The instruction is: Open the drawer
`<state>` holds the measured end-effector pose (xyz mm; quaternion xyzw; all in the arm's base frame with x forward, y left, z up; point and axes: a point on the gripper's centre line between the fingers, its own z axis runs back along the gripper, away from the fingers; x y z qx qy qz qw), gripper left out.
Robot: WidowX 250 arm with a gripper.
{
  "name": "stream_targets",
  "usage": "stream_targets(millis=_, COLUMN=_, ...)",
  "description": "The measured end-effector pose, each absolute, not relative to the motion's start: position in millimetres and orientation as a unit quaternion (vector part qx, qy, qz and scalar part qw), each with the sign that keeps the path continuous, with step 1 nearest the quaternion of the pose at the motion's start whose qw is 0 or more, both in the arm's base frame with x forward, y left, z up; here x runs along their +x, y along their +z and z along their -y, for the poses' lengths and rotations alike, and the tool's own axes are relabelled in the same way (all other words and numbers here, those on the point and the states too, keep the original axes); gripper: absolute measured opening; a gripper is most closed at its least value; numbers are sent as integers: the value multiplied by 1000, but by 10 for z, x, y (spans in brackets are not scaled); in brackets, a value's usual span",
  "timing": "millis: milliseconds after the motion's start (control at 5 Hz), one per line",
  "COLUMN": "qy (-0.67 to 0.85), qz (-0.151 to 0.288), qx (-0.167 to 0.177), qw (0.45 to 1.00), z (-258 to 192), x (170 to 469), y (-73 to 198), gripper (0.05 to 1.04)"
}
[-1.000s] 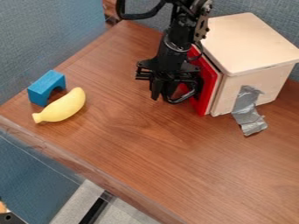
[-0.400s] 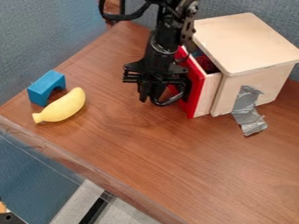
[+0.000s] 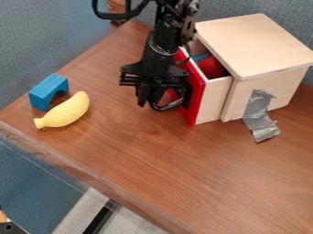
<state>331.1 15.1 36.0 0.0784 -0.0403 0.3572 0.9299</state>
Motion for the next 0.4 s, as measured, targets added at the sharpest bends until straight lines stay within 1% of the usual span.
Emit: stream_targets(millis=400, qy=363, qz=42, qx=80, qw=927, z=-207, x=3191, y=428, gripper=161)
